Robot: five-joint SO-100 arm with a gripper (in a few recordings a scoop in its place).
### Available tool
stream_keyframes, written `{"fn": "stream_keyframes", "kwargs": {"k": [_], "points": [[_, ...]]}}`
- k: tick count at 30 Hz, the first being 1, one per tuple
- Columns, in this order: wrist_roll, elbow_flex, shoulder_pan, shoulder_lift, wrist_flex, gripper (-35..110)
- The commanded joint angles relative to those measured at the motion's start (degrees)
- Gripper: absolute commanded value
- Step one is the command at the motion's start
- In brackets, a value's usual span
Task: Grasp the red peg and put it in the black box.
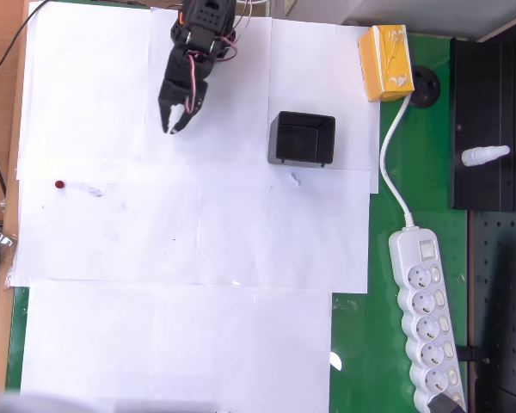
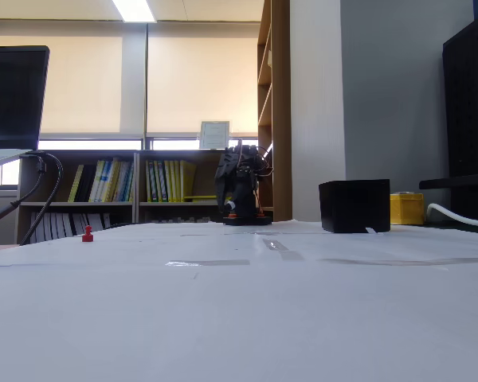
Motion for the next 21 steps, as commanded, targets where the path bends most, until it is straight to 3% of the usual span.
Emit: {"fn": "stream_keyframes", "kwargs": {"k": [1, 5, 17, 21], "points": [[-0.53, -3.87, 3.87, 16.79, -24.70, 0], [-0.53, -3.69, 9.49, 31.29, -44.03, 0], [-1.49, -3.69, 27.33, 64.95, -80.51, 0], [-2.37, -0.26, 30.32, 74.18, -86.40, 0]]}}
